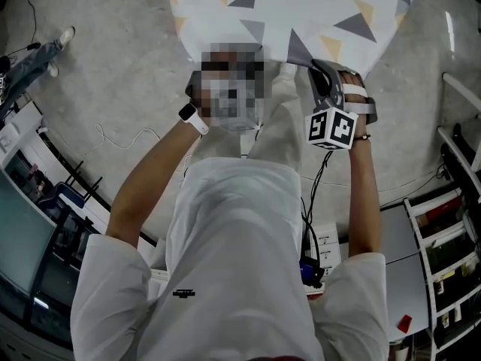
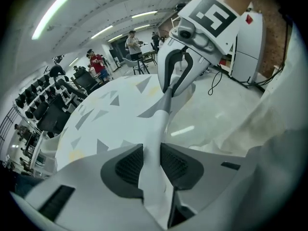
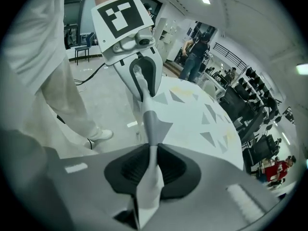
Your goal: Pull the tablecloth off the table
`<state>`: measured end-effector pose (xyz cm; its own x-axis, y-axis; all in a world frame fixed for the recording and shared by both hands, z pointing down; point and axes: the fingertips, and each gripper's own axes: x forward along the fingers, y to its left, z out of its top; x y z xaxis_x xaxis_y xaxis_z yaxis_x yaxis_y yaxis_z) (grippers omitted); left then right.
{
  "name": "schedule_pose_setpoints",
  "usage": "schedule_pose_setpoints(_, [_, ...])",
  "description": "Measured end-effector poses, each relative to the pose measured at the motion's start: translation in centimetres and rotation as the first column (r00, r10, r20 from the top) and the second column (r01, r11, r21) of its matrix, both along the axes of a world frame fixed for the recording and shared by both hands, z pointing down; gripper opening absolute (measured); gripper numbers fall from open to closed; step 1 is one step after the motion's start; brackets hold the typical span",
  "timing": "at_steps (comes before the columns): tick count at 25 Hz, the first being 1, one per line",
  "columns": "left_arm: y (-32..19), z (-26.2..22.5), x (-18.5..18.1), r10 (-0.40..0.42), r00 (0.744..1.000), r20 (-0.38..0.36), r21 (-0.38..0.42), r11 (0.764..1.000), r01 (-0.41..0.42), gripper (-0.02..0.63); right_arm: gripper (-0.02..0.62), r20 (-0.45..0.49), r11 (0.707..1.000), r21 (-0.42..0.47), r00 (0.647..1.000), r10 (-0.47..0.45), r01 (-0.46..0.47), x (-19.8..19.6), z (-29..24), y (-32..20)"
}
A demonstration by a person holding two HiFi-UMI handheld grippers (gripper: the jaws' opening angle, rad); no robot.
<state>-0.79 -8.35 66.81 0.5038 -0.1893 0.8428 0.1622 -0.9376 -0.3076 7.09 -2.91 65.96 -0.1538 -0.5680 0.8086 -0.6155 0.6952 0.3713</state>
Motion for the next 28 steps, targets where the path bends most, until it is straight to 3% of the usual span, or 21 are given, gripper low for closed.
schedule_pose_setpoints(7, [1.1,-6.8,-0.7,-0.053,0.997,-0.061,-0.084,0.995,0.048,0.063,0.048,0.099,0.995,0.036,0.991,0.088,-0.092,-0.8,-6.7,0.9])
schedule_pose_setpoints(11, [1.2,-11.6,-1.7,-0.082,0.989,-0.12,-0.107,0.992,0.069,0.054,0.044,0.139,0.988,0.099,0.984,0.108,-0.123,-1.9,-11.6,1.1])
schedule_pose_setpoints(18, [1.5,-21.6,-3.3,-0.172,0.941,-0.291,-0.088,0.984,0.153,0.049,0.04,0.208,0.95,0.242,0.967,0.149,-0.199,-3.8,-21.5,1.8])
schedule_pose_setpoints(22, [-0.3,-26.3,-3.5,-0.232,0.91,-0.344,-0.19,0.966,0.175,0.046,0.038,0.238,0.935,0.289,0.961,0.139,-0.206,-4.0,-26.7,-0.2])
schedule_pose_setpoints(26, [-3.1,-30.9,-3.8,-0.249,0.897,-0.364,-0.267,0.951,0.156,0.044,0.034,0.269,0.946,0.282,0.96,0.08,-0.158,-4.5,-31.9,-2.9])
schedule_pose_setpoints(28, [-1.8,-32.8,-4.3,-0.247,0.892,-0.378,-0.275,0.95,0.147,0.043,0.034,0.285,0.949,0.277,0.956,0.07,-0.152,-5.1,-33.7,-1.6])
